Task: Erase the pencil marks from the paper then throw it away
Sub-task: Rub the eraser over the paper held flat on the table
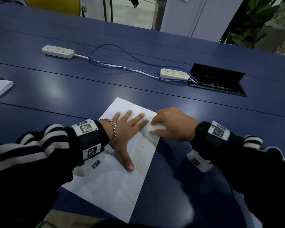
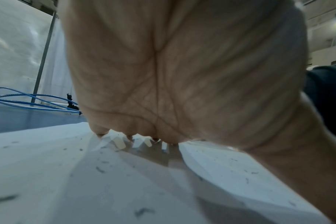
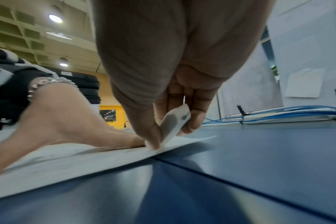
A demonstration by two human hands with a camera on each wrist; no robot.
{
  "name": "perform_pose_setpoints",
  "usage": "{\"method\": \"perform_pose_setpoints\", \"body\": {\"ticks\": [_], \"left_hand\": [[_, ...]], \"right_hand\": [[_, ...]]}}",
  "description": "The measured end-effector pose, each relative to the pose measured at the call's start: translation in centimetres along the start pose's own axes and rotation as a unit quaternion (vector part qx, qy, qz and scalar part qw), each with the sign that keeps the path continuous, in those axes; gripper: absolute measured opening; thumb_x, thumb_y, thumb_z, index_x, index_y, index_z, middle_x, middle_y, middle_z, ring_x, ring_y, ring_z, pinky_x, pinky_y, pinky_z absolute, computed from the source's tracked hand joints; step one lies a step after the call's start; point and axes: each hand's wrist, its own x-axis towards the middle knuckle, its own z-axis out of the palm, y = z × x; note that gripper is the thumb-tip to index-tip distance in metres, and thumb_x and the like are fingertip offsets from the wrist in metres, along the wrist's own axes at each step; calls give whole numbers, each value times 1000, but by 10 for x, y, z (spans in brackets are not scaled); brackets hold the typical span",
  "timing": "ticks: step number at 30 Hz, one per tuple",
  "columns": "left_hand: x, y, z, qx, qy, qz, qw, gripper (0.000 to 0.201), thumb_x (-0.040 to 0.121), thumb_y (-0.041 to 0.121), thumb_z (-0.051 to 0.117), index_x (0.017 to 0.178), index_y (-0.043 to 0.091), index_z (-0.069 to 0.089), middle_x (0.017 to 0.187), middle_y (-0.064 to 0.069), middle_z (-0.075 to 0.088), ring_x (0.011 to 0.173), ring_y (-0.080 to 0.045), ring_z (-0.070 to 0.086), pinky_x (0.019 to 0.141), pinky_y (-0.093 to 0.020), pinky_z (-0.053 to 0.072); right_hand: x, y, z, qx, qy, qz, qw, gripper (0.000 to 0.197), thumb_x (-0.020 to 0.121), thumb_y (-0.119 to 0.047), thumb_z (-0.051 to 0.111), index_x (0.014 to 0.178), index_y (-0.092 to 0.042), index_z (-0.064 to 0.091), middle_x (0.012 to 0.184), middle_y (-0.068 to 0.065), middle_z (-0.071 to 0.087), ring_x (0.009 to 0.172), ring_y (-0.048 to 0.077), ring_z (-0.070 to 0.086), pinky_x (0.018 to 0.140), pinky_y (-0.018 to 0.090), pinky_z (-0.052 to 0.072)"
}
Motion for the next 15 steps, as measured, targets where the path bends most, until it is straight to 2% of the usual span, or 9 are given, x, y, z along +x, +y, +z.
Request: {"method": "perform_pose_setpoints", "body": {"ticks": [2,3,7,9,12,15], "left_hand": [[0,-1,0,-3,1,0,1000,175,33,97,74,152,37,-39,161,12,-44,152,-34,-35,124,-65,-10],[1,-1,0,-1,1,0,1000,176,32,98,74,152,37,-40,161,12,-44,152,-34,-35,124,-65,-10],[1,0,0,11,-1,-1,1000,177,32,99,72,152,35,-41,160,10,-46,151,-37,-36,123,-66,-9],[1,1,0,11,-3,-3,1000,176,32,98,73,152,35,-40,161,10,-46,151,-37,-35,124,-65,-9],[-1,1,-1,-4,-6,-5,1000,176,32,97,74,151,37,-42,160,12,-46,151,-35,-36,124,-66,-9],[-2,1,-3,9,-8,-5,1000,176,34,97,74,151,34,-42,161,9,-46,151,-38,-35,124,-67,-7]], "right_hand": [[4,7,-4,2,21,36,999,27,86,-39,64,107,-23,71,97,-5,63,93,21,61,80,35,50],[4,5,-2,-1,25,30,999,26,86,-39,64,105,-23,70,95,-5,61,92,21,61,79,34,50],[-19,-25,7,6,-32,-77,997,25,89,-43,59,92,-21,67,86,-6,57,83,17,56,75,33,48],[-14,-20,3,0,-41,-60,997,25,88,-44,60,96,-22,70,87,-5,59,83,17,57,76,33,49],[-1,-6,-5,3,1,7,1000,27,84,-39,63,105,-23,71,91,-3,61,87,23,61,77,38,52],[-11,-26,2,6,8,-40,999,20,87,-40,63,93,-22,67,87,-11,50,83,20,59,71,31,48]]}}
